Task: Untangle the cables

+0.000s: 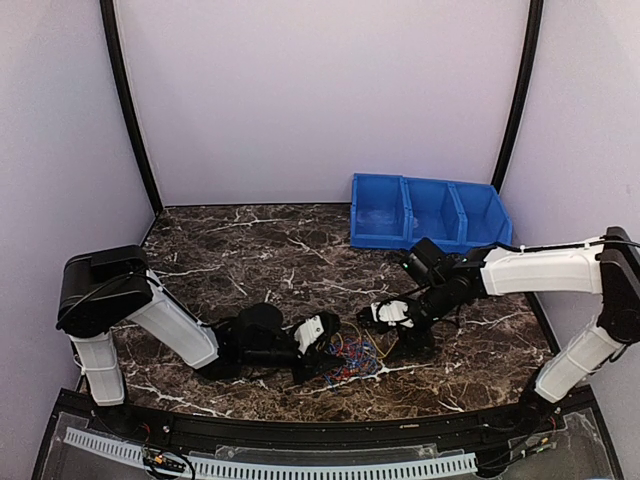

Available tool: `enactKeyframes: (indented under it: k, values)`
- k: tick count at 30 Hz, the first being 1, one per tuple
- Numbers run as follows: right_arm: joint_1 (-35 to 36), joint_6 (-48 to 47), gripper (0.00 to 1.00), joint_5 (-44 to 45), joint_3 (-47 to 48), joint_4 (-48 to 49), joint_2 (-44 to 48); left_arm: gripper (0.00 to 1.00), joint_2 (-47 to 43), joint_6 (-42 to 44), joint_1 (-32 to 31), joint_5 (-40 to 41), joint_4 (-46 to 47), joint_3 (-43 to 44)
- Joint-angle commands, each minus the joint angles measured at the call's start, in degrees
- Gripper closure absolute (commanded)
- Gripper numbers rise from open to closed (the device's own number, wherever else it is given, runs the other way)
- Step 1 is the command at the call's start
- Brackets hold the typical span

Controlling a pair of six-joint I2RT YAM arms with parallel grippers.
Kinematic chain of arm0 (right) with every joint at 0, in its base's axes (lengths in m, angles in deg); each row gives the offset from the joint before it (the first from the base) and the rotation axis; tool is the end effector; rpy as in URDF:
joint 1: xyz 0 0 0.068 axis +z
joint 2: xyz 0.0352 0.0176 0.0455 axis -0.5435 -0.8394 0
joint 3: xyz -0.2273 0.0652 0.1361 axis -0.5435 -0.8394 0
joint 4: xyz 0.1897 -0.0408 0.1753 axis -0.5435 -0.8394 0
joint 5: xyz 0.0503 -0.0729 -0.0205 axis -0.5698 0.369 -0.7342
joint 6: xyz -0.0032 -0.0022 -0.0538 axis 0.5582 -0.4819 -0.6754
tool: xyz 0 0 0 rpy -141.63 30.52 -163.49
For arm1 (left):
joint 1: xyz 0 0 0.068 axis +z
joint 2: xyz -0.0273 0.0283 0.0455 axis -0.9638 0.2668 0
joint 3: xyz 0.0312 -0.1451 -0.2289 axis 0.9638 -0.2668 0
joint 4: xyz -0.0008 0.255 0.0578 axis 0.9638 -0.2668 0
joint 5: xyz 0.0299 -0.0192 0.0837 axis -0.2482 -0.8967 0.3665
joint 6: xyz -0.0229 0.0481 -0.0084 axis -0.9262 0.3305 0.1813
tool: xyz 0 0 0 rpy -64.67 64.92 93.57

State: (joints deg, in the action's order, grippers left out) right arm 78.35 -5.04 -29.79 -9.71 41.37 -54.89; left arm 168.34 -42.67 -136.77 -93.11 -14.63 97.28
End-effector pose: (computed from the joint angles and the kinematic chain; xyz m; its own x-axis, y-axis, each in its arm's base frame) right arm 0.1866 0.2102 0.1908 0.1093 -0.8282 -0.5497 -0.9936 -0.1069 -0.0365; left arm 0.1507 -0.3055 0.1187 -0.0949 0.2719 -0.9576 0.9727 0.2300 -0.0311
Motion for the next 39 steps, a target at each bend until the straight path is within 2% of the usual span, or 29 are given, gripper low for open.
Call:
enactKeyframes:
  k: [1, 8, 15, 18, 21, 25, 28, 32, 36, 39]
  values:
    - [0.63, 2.75, 0.3, 0.47, -2.09, 5.58, -2.85, 0.72, -0.92, 0.1, 0.26, 0.43, 0.08, -1.3]
    - [1.06, 2.41, 0.3, -0.22, -4.14, 9.09, -5.82, 0.72, -1.17, -0.27, 0.27, 0.73, 0.57, -1.98]
    - [1.9, 3.63, 0.45, 1.16, -5.64, 14.28, -8.33, 0.72, -1.25, -0.71, 0.22, 0.77, 1.1, -2.13]
    - [2.47, 4.03, 0.62, 4.37, -6.98, 17.71, -9.45, 0.72, -1.21, -0.78, 0.27, 0.76, 1.2, -2.13]
    - [2.35, 5.75, 1.0, 7.82, -7.34, 20.81, -9.69, 0.72, -1.09, -0.87, 0.23, 0.74, 1.4, -2.09]
    - [-1.28, 6.27, 1.0, 10.36, -5.11, 19.8, -5.5, 0.72, -1.05, -0.58, 0.23, 0.81, 0.7, -2.1]
    - [-6.02, 5.68, 1.0, 9.89, -0.49, 15.33, 0.29, 0.71, -1.32, -0.17, 0.23, 0.86, -0.54, -2.29]
    - [-11.24, 3.84, 1.0, 11.14, 12.66, 8.57, 7.79, 0.7, -1.96, 0.59, 0.24, 1.15, -1.59, -2.59]
    - [-16.41, 4.22, 1.0, 9.34, 29.4, 1.99, 8.83, 0.7, -1.48, 0.41, 0.27, 1.23, -2.05, -2.29]
    - [-21.35, 6.55, 1.0, 7.14, 38.92, 1.34, 9.01, 0.71, -1.12, 0.23, 0.25, 0.55, -3.38, -1.76]
